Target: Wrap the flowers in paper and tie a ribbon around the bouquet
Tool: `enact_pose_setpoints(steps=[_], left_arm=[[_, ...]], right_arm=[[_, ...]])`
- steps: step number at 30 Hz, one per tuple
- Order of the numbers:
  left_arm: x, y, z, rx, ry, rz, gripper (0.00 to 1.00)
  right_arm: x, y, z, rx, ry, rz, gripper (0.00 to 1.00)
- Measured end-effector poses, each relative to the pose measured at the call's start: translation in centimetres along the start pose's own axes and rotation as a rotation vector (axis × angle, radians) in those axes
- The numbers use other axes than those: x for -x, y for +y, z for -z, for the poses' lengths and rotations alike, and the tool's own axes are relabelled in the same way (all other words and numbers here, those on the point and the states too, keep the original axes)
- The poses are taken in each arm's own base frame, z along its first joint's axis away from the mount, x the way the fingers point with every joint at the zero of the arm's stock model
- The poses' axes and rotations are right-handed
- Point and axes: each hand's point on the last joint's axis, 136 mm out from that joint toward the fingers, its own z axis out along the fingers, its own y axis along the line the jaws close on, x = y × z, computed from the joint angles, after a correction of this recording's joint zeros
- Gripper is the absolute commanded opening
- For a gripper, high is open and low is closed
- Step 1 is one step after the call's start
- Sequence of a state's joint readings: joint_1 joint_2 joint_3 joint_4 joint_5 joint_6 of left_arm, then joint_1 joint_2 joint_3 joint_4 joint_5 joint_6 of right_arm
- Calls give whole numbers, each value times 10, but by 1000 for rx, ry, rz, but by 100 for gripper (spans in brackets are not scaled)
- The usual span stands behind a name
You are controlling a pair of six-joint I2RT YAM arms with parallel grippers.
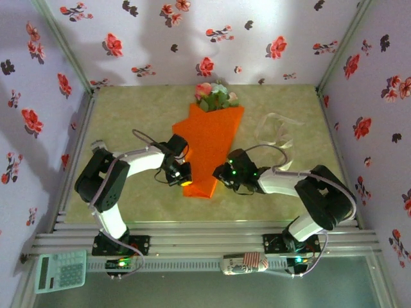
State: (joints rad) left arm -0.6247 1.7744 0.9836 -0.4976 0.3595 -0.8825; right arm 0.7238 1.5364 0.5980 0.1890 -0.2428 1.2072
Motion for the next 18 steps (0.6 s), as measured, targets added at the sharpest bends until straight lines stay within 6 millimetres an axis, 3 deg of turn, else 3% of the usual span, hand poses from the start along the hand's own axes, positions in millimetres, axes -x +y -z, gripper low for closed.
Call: enact_pose_setpoints(steps=[4, 6, 7, 8, 14, 15, 18], left_arm=[[0, 0, 0, 1, 0, -2, 0], [-1, 0, 0, 1, 0, -3, 0], [-1, 0, 0, 3, -1, -4, 0], [-1, 0, -1, 3, -1, -5, 0], [-1, -1, -1, 4, -1, -6, 0], [-1, -1, -1, 4, -1, -6, 0], [-2, -1, -1, 8, -4, -9, 0]], right_arm=[[-8, -3, -2, -15, -4, -9, 0], [-8, -2, -1, -14, -14, -9, 40], [-9, 0, 0, -9, -15, -8, 51], [-10, 2, 1, -4, -14, -6, 54], [-26, 1, 3, 0, 14, 3, 49], [-29, -2, 2, -2, 21, 4, 43], [-39, -7, 1, -4, 42, -8, 11]])
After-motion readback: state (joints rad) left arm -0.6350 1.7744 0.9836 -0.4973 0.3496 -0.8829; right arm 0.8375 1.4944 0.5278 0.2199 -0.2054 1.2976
